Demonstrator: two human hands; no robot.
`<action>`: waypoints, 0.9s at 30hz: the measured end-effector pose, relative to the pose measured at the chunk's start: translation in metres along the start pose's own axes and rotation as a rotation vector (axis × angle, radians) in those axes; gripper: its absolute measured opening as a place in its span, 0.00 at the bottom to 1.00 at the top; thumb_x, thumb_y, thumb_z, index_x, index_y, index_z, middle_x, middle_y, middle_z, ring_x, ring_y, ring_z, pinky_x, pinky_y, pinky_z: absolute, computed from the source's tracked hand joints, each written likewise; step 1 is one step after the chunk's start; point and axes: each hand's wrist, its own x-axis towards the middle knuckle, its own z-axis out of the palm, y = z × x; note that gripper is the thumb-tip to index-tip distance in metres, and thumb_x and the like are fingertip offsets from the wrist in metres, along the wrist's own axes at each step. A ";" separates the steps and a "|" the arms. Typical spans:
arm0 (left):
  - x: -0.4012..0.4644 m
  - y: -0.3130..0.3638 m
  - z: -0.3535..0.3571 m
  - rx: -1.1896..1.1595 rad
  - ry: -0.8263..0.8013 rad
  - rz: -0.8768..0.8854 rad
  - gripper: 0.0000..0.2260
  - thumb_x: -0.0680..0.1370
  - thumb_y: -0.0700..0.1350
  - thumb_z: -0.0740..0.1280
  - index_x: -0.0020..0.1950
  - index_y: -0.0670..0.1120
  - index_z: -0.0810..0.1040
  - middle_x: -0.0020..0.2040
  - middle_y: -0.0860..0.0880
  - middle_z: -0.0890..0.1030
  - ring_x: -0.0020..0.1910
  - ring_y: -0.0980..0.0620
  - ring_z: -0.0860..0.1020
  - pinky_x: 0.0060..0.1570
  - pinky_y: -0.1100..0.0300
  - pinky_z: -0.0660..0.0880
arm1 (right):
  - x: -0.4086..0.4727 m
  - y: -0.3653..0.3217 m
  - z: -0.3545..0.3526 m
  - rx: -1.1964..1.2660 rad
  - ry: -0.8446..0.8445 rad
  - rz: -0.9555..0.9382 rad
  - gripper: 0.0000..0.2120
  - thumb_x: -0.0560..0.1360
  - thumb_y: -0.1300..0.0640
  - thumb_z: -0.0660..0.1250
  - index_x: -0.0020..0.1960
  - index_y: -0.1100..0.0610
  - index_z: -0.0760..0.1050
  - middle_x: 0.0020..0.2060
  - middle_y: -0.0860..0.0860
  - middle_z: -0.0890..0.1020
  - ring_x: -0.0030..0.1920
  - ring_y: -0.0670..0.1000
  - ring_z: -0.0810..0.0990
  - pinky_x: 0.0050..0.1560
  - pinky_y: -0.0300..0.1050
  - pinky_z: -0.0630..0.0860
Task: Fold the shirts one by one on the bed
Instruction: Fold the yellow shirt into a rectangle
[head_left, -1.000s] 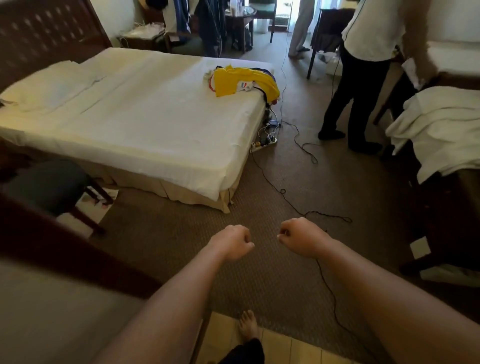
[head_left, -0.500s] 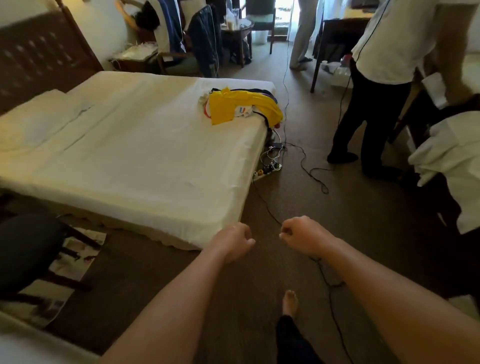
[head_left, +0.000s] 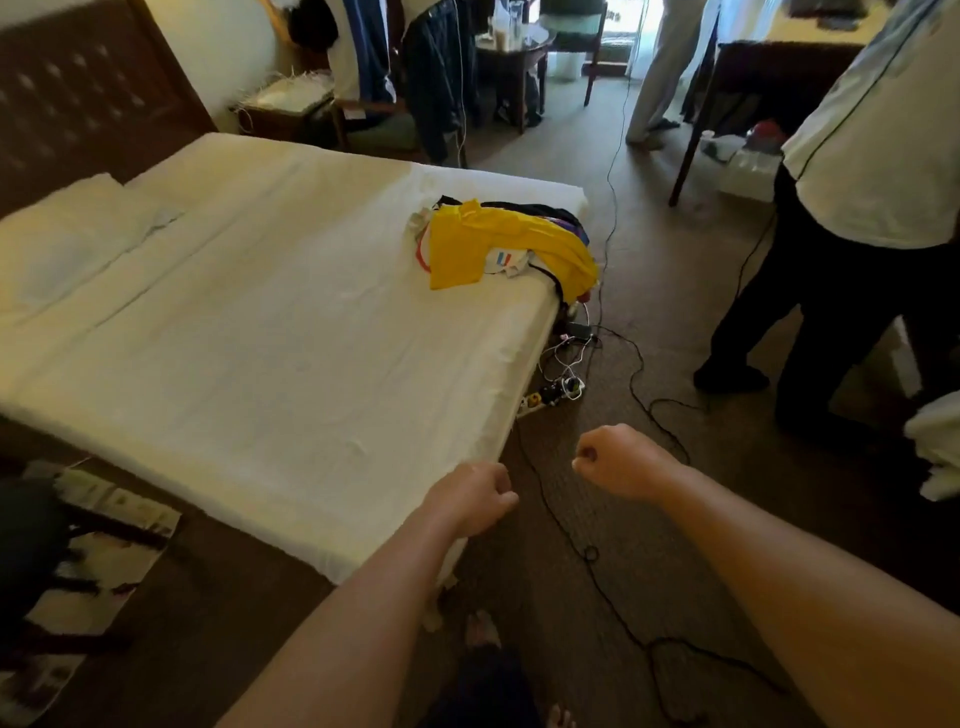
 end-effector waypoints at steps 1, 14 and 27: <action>0.021 -0.004 -0.011 -0.011 -0.007 -0.006 0.10 0.80 0.53 0.66 0.57 0.51 0.80 0.57 0.49 0.81 0.53 0.50 0.79 0.56 0.49 0.78 | 0.021 -0.002 -0.011 -0.008 -0.008 -0.016 0.07 0.80 0.49 0.64 0.51 0.50 0.80 0.46 0.47 0.81 0.45 0.49 0.80 0.50 0.53 0.81; 0.252 -0.045 -0.194 0.030 0.057 -0.011 0.12 0.79 0.54 0.66 0.57 0.50 0.80 0.59 0.49 0.80 0.55 0.48 0.79 0.55 0.51 0.77 | 0.269 -0.041 -0.130 -0.144 -0.079 -0.098 0.10 0.80 0.52 0.61 0.53 0.52 0.81 0.43 0.48 0.82 0.42 0.48 0.82 0.46 0.48 0.83; 0.417 -0.098 -0.322 0.000 0.124 -0.098 0.13 0.79 0.55 0.65 0.58 0.50 0.80 0.60 0.48 0.81 0.54 0.48 0.79 0.54 0.50 0.78 | 0.493 -0.076 -0.219 -0.294 -0.099 -0.177 0.15 0.82 0.48 0.60 0.63 0.54 0.78 0.56 0.54 0.81 0.53 0.54 0.80 0.53 0.50 0.81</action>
